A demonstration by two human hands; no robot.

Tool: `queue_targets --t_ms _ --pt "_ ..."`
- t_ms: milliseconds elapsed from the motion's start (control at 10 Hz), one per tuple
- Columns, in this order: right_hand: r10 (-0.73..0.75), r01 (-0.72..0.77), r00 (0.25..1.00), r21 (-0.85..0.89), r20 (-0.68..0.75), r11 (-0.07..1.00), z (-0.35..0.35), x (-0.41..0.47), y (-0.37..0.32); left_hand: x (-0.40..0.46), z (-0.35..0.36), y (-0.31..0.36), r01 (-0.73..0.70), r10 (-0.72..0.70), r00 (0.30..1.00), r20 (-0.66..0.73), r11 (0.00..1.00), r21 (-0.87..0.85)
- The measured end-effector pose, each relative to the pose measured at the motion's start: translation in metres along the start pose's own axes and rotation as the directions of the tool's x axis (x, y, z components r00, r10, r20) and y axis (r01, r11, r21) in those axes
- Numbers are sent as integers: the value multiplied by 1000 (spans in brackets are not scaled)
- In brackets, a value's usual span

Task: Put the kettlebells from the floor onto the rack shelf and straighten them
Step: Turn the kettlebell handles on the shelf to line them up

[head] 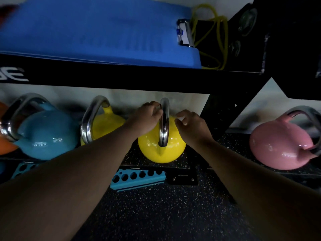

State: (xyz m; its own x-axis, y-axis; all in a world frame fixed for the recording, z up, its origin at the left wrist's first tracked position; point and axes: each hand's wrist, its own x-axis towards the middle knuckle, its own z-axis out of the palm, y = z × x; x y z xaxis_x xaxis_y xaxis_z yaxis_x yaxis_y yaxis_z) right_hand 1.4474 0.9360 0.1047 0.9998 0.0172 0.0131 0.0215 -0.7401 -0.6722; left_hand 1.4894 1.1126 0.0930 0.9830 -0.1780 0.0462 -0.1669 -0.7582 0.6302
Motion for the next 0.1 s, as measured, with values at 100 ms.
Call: queue_targets --t_ms 100 --pt "-69 69 998 -83 -3 994 -9 -4 3 -8 -2 6 -4 4 1000 7 998 60"
